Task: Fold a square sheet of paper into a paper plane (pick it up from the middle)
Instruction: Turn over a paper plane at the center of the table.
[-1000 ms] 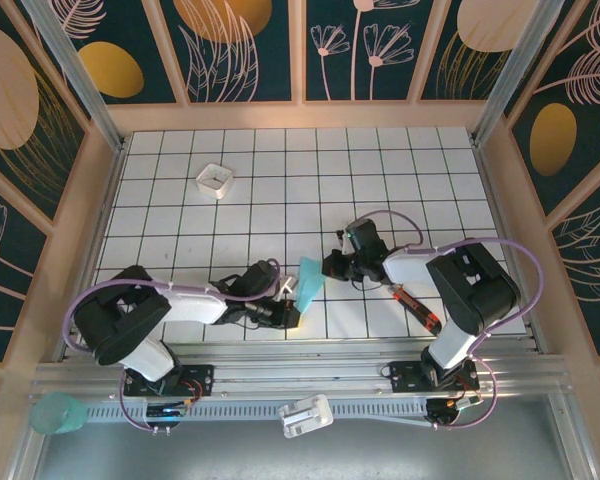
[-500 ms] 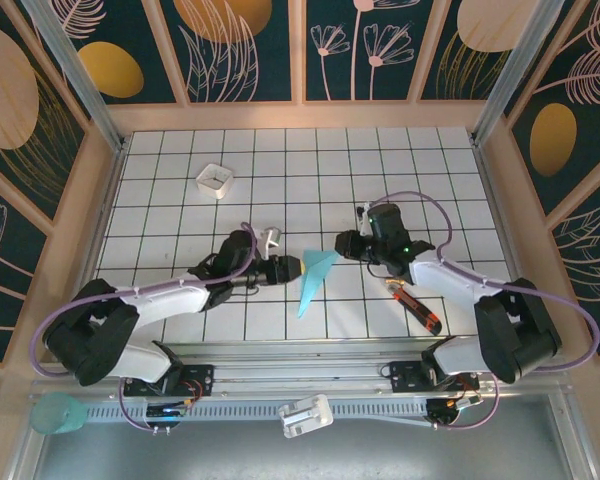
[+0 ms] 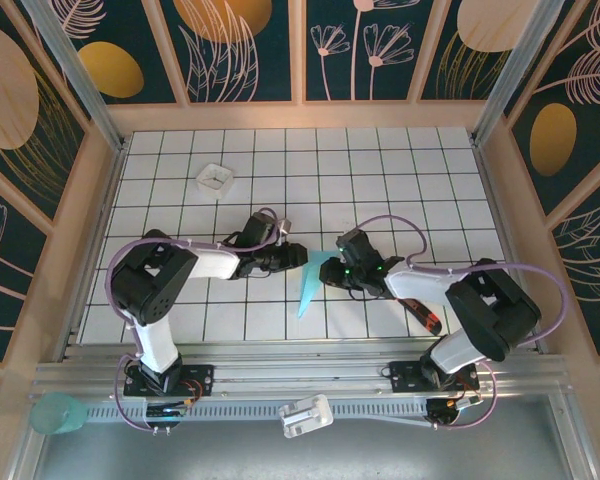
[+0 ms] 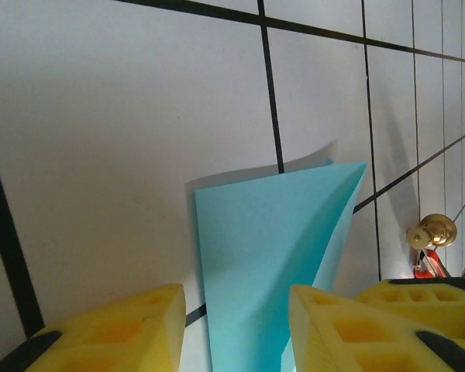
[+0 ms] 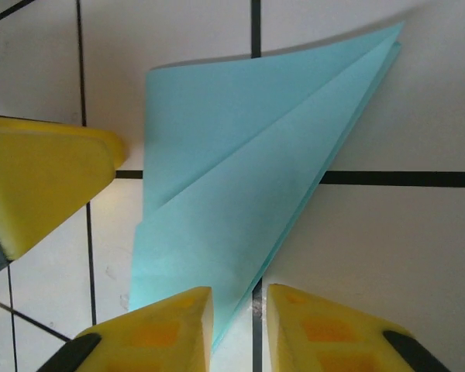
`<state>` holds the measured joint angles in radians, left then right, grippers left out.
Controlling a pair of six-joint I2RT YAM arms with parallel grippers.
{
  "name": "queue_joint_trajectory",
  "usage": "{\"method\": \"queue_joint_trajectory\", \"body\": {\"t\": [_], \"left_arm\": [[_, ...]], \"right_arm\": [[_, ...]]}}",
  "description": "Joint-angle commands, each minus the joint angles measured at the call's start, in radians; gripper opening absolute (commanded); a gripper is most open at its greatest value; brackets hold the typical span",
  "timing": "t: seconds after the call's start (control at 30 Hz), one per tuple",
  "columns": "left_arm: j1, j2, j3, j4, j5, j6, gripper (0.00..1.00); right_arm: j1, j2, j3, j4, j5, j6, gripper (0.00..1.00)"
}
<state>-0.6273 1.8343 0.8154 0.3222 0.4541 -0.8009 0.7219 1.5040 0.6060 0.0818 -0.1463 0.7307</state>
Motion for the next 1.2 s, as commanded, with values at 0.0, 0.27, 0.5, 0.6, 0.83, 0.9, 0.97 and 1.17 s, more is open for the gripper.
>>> {"method": "queue_joint_trajectory", "body": {"t": [0.0,0.27,0.5,0.6,0.83,0.9,0.97,1.17], "left_arm": [[0.003,0.042,0.040,-0.044,0.025,0.042,0.41],[0.001,0.085,0.045,0.022,0.126,0.013,0.38],[0.002,0.089,0.031,0.133,0.187,-0.046,0.37],[0.002,0.079,0.029,0.144,0.188,-0.049,0.37],[0.002,0.071,0.037,0.122,0.153,-0.025,0.22],[0.003,0.062,0.044,0.099,0.125,-0.005,0.15],[0.001,0.044,0.047,0.081,0.092,0.006,0.06],[-0.007,-0.080,0.021,-0.007,-0.081,0.010,0.00]], "right_arm": [[0.005,0.027,-0.012,0.056,0.037,0.020,0.21],[-0.011,0.064,-0.038,0.089,0.045,0.027,0.11],[-0.033,0.056,-0.076,0.142,0.030,0.012,0.10],[-0.045,0.064,-0.080,0.146,0.024,0.001,0.08],[-0.063,0.077,-0.087,0.152,0.009,-0.015,0.07],[-0.069,0.071,-0.086,0.145,0.004,-0.024,0.07],[-0.076,0.047,-0.087,0.142,-0.006,-0.040,0.10],[-0.080,-0.122,-0.131,0.196,-0.099,-0.045,0.27]]}}
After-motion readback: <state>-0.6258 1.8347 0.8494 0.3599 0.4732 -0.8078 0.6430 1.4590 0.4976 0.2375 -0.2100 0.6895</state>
